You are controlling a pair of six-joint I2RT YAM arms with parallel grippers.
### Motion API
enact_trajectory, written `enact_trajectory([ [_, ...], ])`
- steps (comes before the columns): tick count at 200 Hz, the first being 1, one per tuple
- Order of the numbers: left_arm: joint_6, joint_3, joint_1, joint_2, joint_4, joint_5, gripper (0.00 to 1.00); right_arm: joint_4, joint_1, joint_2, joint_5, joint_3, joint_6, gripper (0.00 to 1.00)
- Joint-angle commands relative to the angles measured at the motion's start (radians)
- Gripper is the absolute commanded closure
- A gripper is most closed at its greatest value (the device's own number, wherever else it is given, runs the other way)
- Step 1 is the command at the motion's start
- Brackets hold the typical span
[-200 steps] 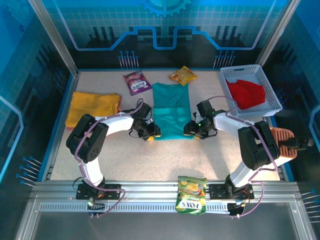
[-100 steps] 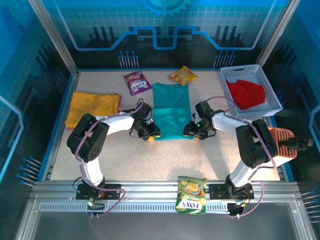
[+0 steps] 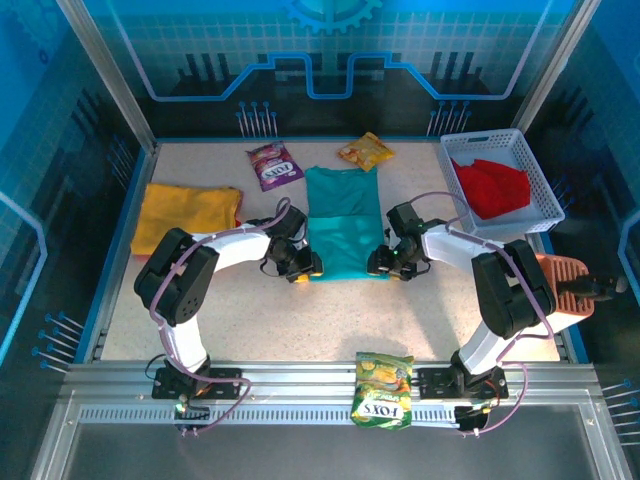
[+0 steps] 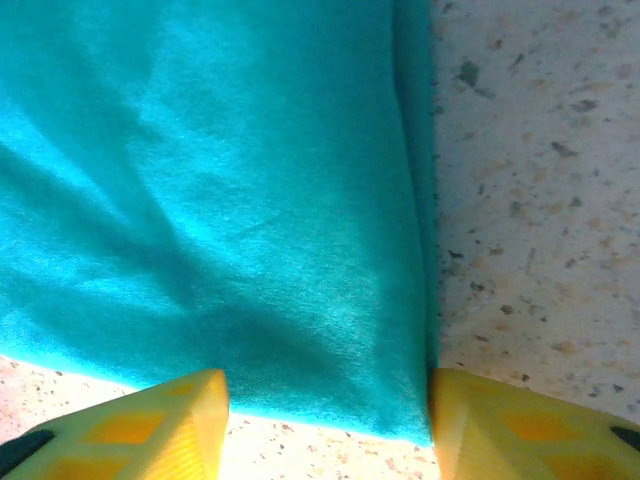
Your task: Fold and stack the t-shirts
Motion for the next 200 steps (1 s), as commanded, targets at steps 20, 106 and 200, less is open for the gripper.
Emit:
enact_trajectory([
  [20, -0.025, 0.028, -0.019, 0.032, -0.023, 0.009, 0.67, -0.070, 0.013, -0.026, 0.066, 0.028, -0.015, 0.41],
  [106, -0.034, 0.075, -0.021, 0.072, -0.008, 0.007, 0.76, 0.012, 0.019, 0.012, -0.022, 0.021, 0.010, 0.46],
  [200, -0.029, 0.071, -0.020, 0.079, -0.005, -0.006, 0.87, -0.110, 0.034, -0.019, 0.111, 0.046, -0.034, 0.47],
])
